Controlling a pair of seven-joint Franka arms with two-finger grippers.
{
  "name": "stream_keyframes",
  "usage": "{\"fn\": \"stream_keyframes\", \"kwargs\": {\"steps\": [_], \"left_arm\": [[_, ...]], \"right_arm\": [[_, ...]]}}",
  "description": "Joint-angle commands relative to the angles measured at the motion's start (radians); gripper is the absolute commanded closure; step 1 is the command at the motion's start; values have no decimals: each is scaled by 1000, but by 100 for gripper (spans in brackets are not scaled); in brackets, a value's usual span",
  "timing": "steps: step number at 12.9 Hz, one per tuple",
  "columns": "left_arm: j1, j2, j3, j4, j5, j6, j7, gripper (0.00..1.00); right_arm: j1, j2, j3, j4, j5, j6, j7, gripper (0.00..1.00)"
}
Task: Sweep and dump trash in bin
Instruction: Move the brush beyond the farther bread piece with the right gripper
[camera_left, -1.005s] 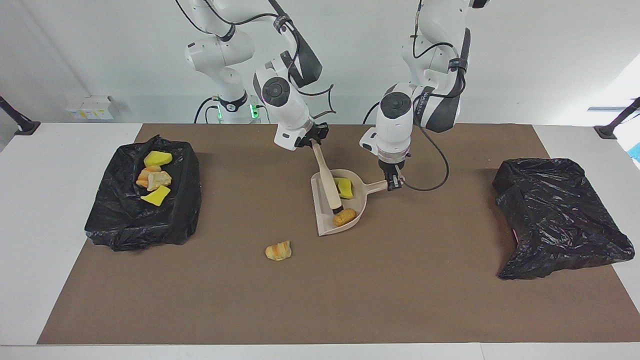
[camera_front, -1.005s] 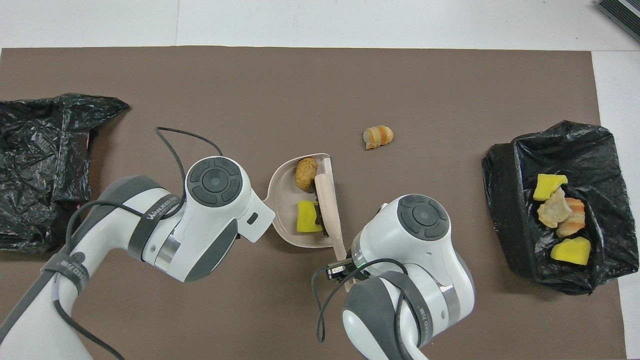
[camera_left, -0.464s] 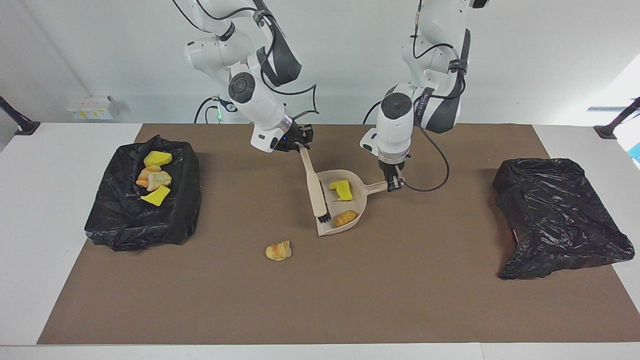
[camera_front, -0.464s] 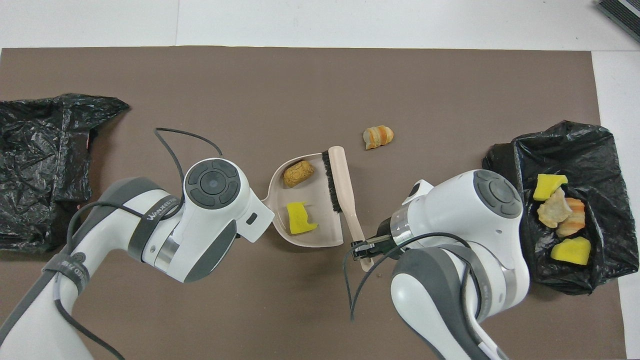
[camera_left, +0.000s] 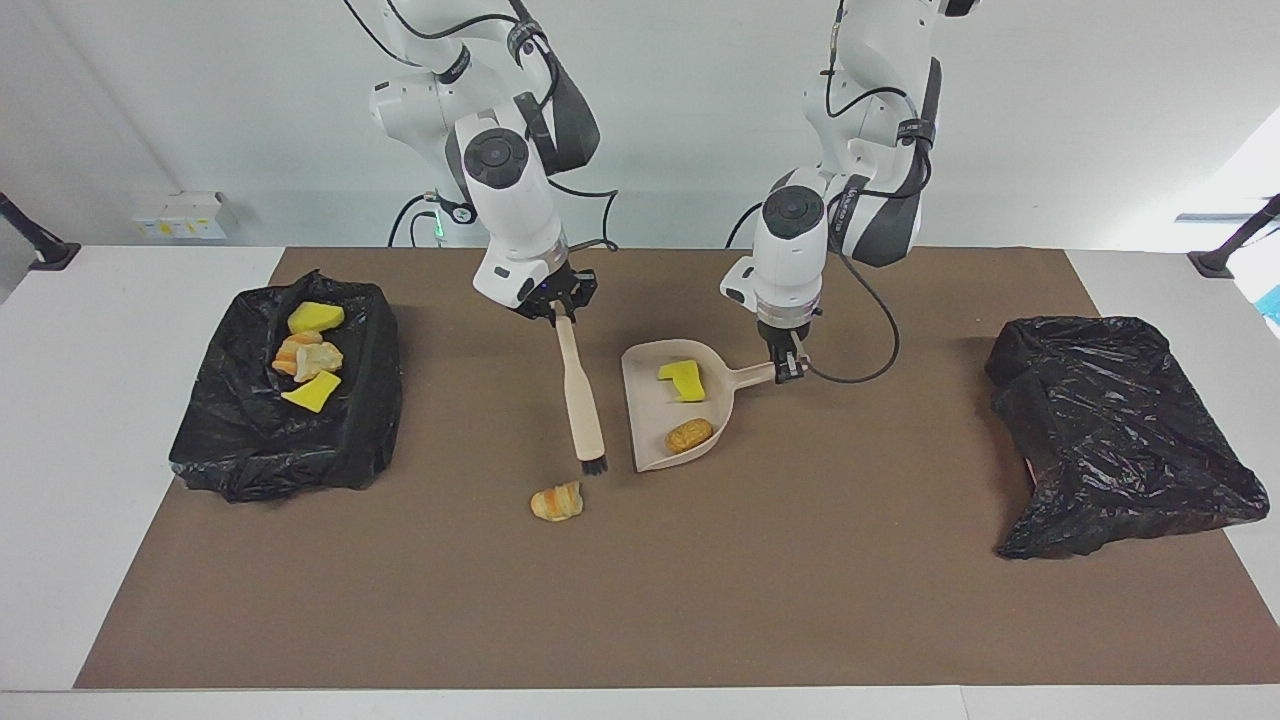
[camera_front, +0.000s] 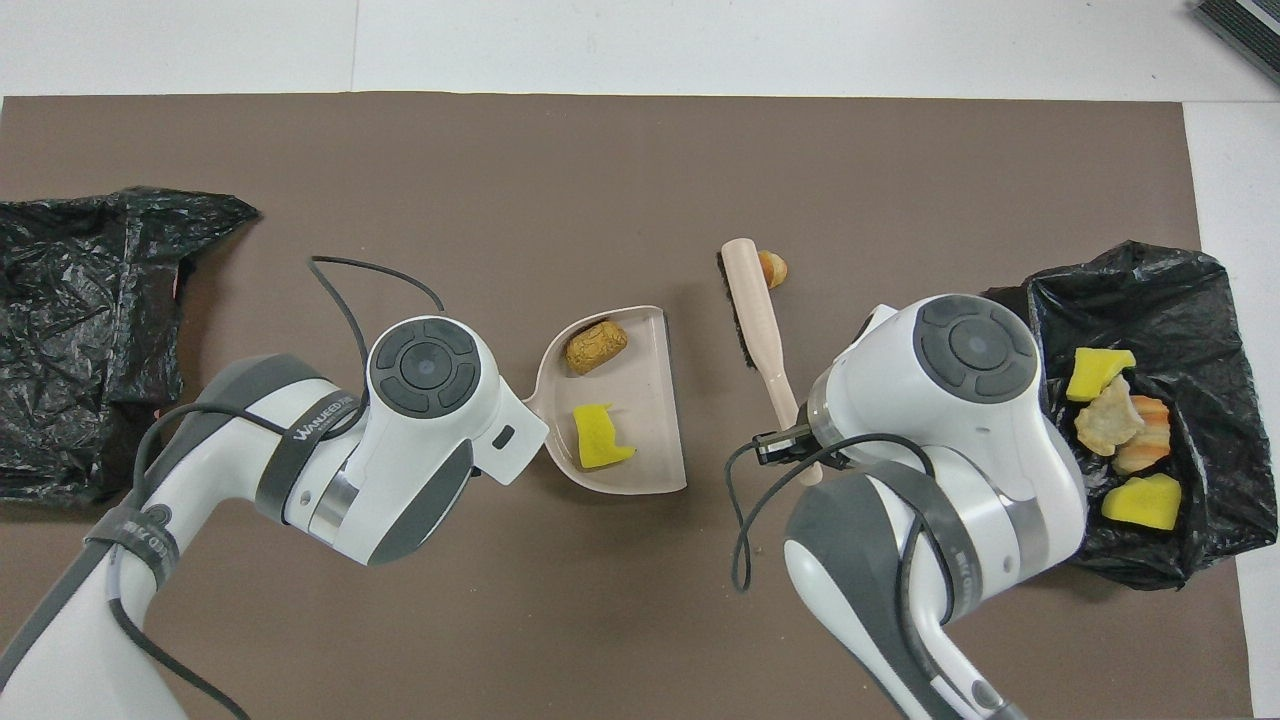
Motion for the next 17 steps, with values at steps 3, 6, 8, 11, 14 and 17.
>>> {"fn": "stream_keyframes", "kwargs": {"steps": [3,6,8,11,14,17], "left_arm": [[-4,-24,10,-37,11,26,-72,100],[-16,-24,7,-33,7,15,-226,100],[-32,-31,7,-34,7,-21,-292,100],[-33,-33,7,-34,7,-28,-328,100],[-42,-34,7,-36,7,-31,-326,100],[-41,-34,7,-37,7,-26,-316,100]], "right_arm": [[-77,164,7,184,-249,-58,13,100],[-79,268,7,264,-352,-82,13,100],[-77,315,7,277,-363,-85,43,100],[-77,325,13,277,-303,-72,83,100],[-53,322,17,269,-206,-90,80,100],[-31,315,27,262,-134,-95,71,100]]}}
